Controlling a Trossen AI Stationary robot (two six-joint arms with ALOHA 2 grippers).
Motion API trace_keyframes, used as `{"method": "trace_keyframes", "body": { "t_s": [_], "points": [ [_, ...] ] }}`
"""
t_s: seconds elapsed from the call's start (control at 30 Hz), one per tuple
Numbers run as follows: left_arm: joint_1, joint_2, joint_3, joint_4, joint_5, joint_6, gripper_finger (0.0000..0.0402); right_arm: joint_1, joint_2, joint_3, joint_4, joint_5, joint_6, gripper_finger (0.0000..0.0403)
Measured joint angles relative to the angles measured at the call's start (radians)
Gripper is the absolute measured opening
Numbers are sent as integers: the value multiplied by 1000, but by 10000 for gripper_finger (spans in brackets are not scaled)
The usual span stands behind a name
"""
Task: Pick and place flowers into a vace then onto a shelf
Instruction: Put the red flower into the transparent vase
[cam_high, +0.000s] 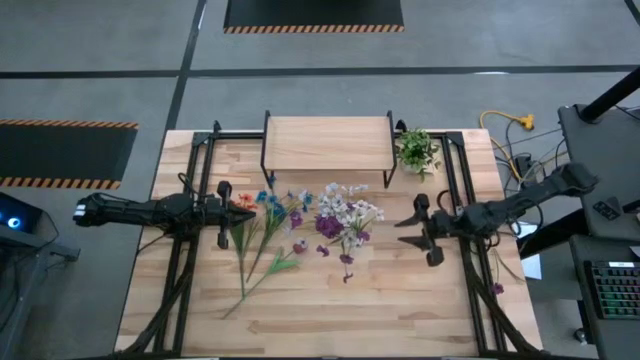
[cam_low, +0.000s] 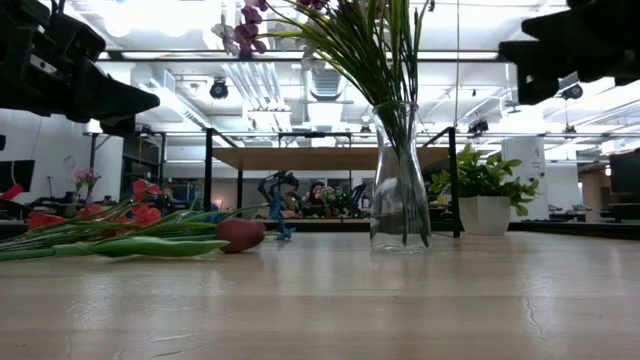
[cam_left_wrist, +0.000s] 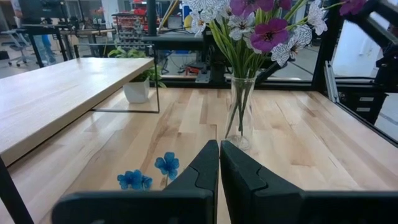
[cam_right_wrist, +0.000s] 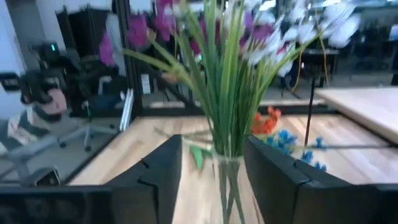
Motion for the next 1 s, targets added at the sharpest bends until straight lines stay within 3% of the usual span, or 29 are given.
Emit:
{"method": "trace_keyframes", "body": {
  "t_s": [0.2, 0.37, 0.63, 0.8, 1.0],
  "points": [
    [0, -1, 0, 1, 0, 3, 0, -1, -230, 29, -359, 107, -27, 80],
    [0, 0, 0, 0, -1, 3, 0, 0, -395, 39, -418, 40, -90, 17],
    [0, 2, 0, 0, -1, 1, 0, 0, -552, -50, -433, -3, -148, 9],
    [0, -2, 0, 2, -3, 3, 0, 0, -552, -50, -438, 5, -148, 8],
    [0, -1, 0, 101, -23, 32, 0, 0, -547, -50, -436, 151, -169, 8]
  ]
}}
